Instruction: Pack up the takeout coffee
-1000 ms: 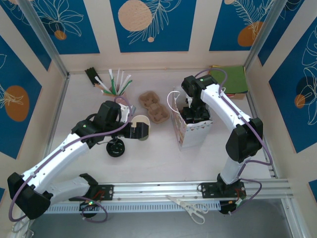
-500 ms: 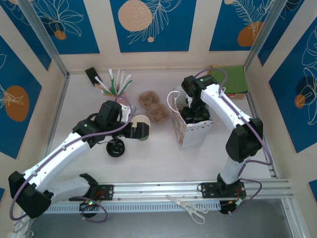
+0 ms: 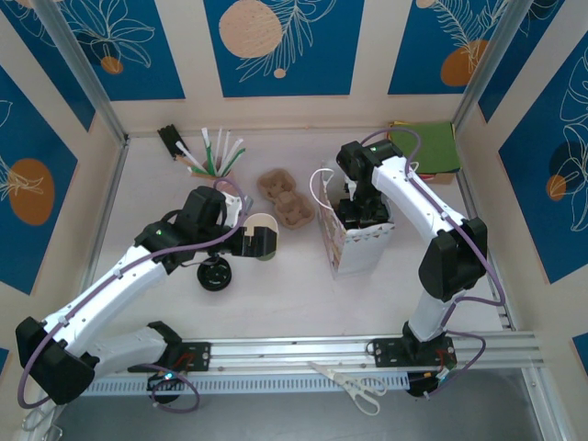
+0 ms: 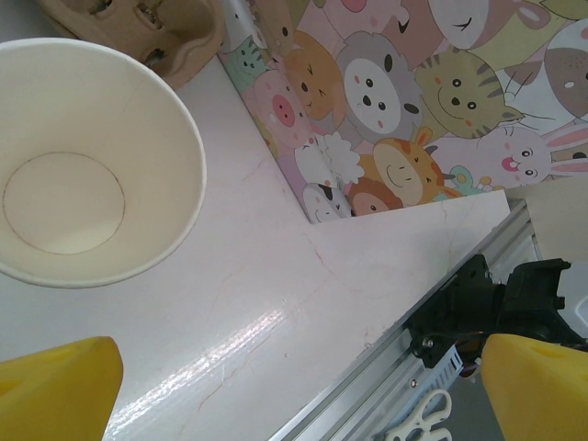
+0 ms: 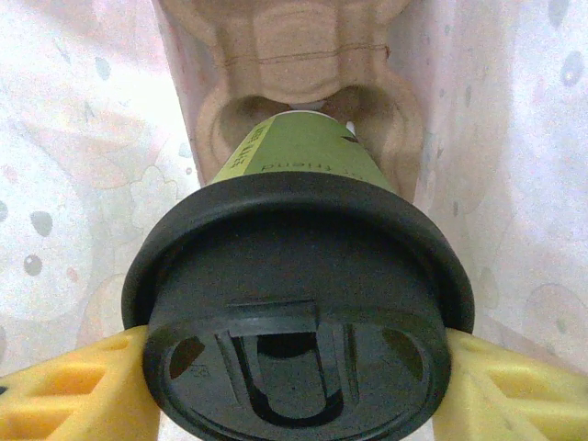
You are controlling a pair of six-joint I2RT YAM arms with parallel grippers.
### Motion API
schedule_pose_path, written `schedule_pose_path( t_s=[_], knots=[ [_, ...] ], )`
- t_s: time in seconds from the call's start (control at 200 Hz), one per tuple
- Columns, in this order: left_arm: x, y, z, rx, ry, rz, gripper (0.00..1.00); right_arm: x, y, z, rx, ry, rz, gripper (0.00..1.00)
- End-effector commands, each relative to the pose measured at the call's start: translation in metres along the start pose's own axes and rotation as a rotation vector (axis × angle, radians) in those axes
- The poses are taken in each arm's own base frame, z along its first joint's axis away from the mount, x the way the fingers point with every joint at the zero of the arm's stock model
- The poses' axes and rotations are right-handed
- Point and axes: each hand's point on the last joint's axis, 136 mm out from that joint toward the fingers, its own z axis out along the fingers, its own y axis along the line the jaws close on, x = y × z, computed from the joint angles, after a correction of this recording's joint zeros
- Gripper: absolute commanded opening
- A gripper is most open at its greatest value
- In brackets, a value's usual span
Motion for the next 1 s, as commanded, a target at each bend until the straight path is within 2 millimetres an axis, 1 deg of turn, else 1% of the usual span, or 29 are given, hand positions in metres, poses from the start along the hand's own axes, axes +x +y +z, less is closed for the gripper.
schedule_pose_path(
  t_s=[0.0,0.305,0.595,0.7,0.78,0.995],
  knots=[
    [-0.01,-0.009,-0.006,0.032,-0.026,0.022,1.0,0.007,0.003,0.001,-0.018,0.026,0.008,0.65],
    [-0.011,-0.009,-0.007,0.025,-0.034,0.028,1.0,0.007,0.003,0.002,-0.019,0.025,0.01,0.65],
    [-0.021,-0.006,-0.018,-0.012,-0.103,0.047,1.0,0.006,0.003,0.002,-0.018,0.026,0.01,0.65],
    [-0.027,-0.002,-0.027,-0.041,-0.165,0.053,1.0,0.005,0.003,0.002,-0.02,0.026,0.009,0.65],
    [-0.031,-0.004,-0.034,-0.04,-0.205,0.068,1.0,0.005,0.003,0.002,-0.019,0.026,0.008,0.65],
    [-0.03,-0.002,-0.035,-0.047,-0.207,0.064,1.0,0.005,0.003,0.003,-0.021,0.028,0.008,0.65]
  ],
)
